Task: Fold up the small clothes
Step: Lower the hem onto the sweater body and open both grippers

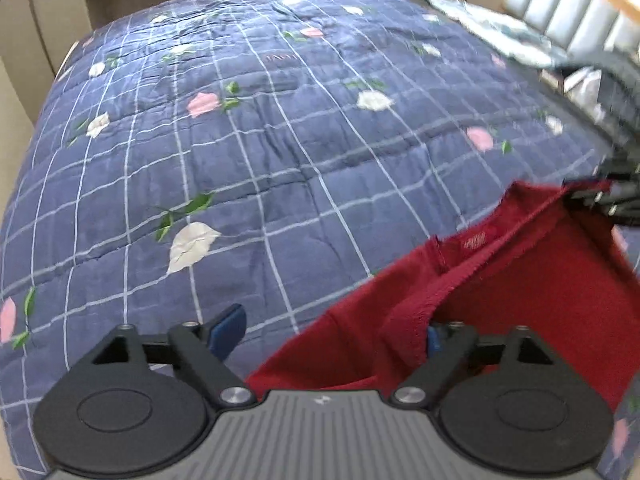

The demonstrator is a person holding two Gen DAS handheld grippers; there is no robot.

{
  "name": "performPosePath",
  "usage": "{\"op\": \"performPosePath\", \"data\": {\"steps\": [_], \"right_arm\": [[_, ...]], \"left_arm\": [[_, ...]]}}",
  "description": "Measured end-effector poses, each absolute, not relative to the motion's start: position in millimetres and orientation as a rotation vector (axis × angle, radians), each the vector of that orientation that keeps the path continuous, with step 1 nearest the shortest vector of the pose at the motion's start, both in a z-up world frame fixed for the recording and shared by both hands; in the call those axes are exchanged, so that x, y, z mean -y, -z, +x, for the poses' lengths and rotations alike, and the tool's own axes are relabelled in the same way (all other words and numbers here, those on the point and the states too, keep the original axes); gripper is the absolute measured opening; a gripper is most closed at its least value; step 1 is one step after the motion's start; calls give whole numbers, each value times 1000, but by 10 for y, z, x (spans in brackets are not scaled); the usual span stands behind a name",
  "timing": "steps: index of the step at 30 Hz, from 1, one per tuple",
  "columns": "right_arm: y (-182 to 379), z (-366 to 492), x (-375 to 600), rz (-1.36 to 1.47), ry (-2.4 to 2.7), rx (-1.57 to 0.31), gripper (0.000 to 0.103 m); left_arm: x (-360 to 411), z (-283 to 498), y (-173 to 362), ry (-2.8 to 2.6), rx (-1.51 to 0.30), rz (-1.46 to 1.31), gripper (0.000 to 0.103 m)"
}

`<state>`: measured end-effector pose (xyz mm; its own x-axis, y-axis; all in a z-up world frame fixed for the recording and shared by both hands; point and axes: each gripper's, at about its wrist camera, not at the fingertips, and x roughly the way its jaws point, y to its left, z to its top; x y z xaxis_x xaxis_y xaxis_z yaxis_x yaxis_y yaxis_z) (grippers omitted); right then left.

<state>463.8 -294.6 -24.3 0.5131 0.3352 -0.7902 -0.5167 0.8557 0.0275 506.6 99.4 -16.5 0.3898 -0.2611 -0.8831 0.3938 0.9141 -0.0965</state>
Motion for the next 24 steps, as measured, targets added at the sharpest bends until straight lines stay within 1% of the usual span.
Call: {"op": "performPosePath", "data": {"steps": [1, 3, 5, 11, 15, 24], "right_arm": [[251, 4648, 2953, -215, -515, -896, 26], [268, 4654, 2942, -216, -512, -895, 26], [293, 4667, 2913, -230, -512, -899, 26], [363, 4687, 2853, -264, -507, -912, 22], [363, 4699, 2848, -272, -510, -916, 22], [370, 4724, 2830, -277, -518, -923, 22]], "left_arm": [[-1032, 5070, 143, 426, -1092, 123, 93], [-1073, 5075, 107, 448, -1087, 127, 95], [-1093, 5082, 98, 472, -1096, 143, 101], [-1154, 5110, 146, 509, -1167, 153, 101], [-1196, 5106, 120, 541, -1186, 168, 101], [-1230, 5139, -67, 589, -1228, 306, 101]]}}
